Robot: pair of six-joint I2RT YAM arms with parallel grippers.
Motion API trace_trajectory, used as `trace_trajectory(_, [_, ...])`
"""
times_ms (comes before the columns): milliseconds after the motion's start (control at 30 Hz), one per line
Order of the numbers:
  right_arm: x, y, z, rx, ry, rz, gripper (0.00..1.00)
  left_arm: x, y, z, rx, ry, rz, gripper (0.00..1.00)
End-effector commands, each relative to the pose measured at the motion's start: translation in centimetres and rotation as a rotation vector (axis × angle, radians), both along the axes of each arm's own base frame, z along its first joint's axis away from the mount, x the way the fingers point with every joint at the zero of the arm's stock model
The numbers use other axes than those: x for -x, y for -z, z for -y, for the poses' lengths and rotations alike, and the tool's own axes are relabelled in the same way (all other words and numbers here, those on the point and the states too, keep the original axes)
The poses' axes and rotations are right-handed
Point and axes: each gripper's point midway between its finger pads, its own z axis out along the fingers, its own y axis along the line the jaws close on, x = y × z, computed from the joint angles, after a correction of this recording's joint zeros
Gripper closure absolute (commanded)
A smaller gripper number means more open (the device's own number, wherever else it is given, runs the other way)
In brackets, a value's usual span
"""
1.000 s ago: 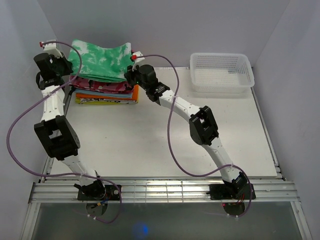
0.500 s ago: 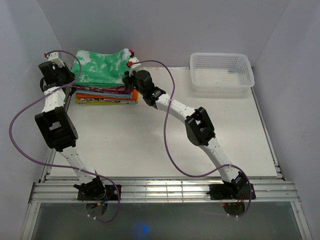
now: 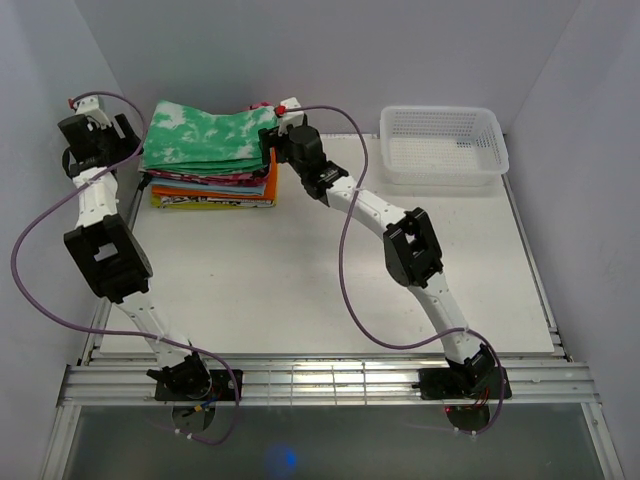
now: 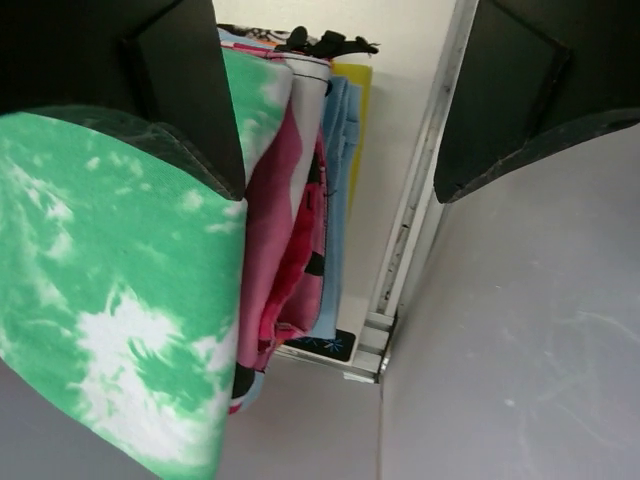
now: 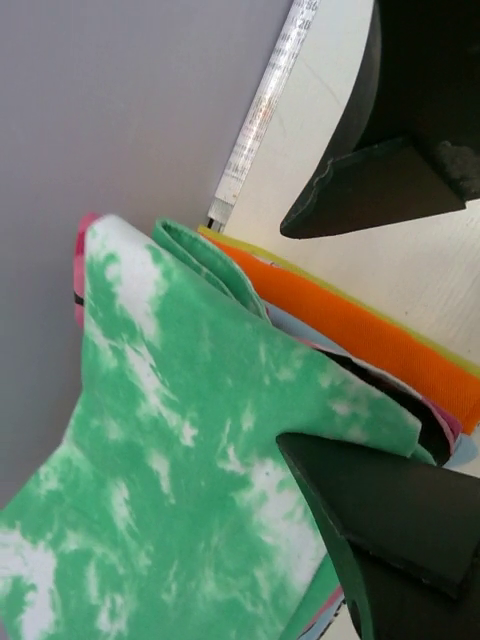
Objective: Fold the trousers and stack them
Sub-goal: Neatly place the folded trousers to the corner
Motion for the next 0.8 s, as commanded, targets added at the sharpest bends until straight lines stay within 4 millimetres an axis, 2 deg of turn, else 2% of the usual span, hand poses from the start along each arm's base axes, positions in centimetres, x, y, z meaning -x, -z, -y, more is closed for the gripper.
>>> trace_trajectory(0, [-0.9,-12.5,6.6,-0.106,0.127,0.156,0.13,2.2,-6.8,-0.4,-0.106,-0.017,0.05,0.04])
trace_trajectory(67, [-0.5,-12.8,7.3,-0.093,0.115,0.148,0.05,2.8,-8.0,-0.2,-0.12,-0.014,0.048,0.02])
trace_trajectory(100, [0.2,-14.6,8.0,-0.102,0.111,0.163,0.04,3.4,-7.9,0.0,-0.108,-0.017,0.019,0.02])
trace_trajectory(133, [0.6,-15.2,8.4,-0.1,0.108,0.163,0.04,3.8,-8.5,0.2,-0.109,-0.018,0.017,0.02])
trace_trajectory(167, [0.8,-14.4,8.8,-0.079,0.104,0.146,0.02,4.2,-8.9,0.4,-0.107,-0.014,0.009,0.02])
trace_trajectory(200, [1.7,-16.2,9.7,-0.085,0.102,0.156,0.02,4.9,-9.4,0.9,-0.104,-0.002,-0.012,0.02])
trace_trajectory(233, [2.6,-16.6,10.8,-0.072,0.099,0.154,0.05,5.4,-10.7,1.5,-0.124,0.038,-0.002,0.02])
trace_trajectory(267, [2.3,-14.8,10.9,-0.04,0.096,0.124,0.06,5.8,-10.7,2.2,-0.11,0.06,-0.013,0.02])
trace_trajectory(300, [3.5,-16.5,12.0,-0.044,0.091,0.137,0.07,6.5,-10.5,2.7,-0.11,0.075,-0.036,0.02])
trace_trajectory(367, [4.1,-15.9,13.7,-0.014,0.097,0.106,0.1,7.7,-11.5,4.3,-0.105,0.134,-0.03,0.02])
trace_trajectory(400, [5.0,-15.8,14.9,0.002,0.101,0.087,0.1,8.3,-11.4,6.3,-0.079,0.219,-0.035,0.02])
trace_trajectory(433, [5.5,-14.5,15.7,0.039,0.104,0.039,0.1,8.7,-11.1,7.4,-0.092,0.263,-0.049,0.02])
trace_trajectory(467, [5.5,-13.8,17.3,0.084,0.122,0.027,0.1,8.7,-11.2,10.0,-0.106,0.329,-0.055,0.02])
trace_trajectory(500, [6.6,-13.2,18.7,0.112,0.129,0.005,0.1,9.1,-10.4,11.5,-0.118,0.366,-0.094,0.02])
trace_trajectory(533, [7.4,-11.5,19.9,0.16,0.134,-0.048,0.1,9.2,-9.5,13.0,-0.166,0.411,-0.124,0.02])
trace_trajectory(567, [7.8,-10.6,21.4,0.185,0.149,-0.068,0.1,9.1,-8.6,16.6,-0.192,0.495,-0.145,0.02])
trace_trajectory(600, [9.4,-11.9,23.0,0.186,0.157,-0.045,0.1,9.8,-8.3,18.5,-0.217,0.541,-0.155,0.02])
trace_trajectory(633, [10.4,-8.2,24.5,0.275,0.159,-0.091,0.1,10.6,-5.5,20.4,-0.224,0.603,-0.211,0.02])
trace_trajectory(667, [11.3,-7.1,25.7,0.313,0.168,-0.103,0.1,11.3,-4.2,23.7,-0.23,0.68,-0.227,0.02])
trace_trajectory(700, [12.9,-7.9,27.3,0.321,0.18,-0.083,0.1,11.5,-3.4,25.1,-0.239,0.706,-0.222,0.02])
trace_trajectory(733, [13.9,-4.7,29.1,0.37,0.19,-0.143,0.1,12.4,-3.0,26.1,-0.245,0.717,-0.222,0.02])
trace_trajectory(767, [15.0,-3.3,30.2,0.397,0.189,-0.187,0.1,14.0,-0.2,29.2,-0.211,0.778,-0.28,0.02])
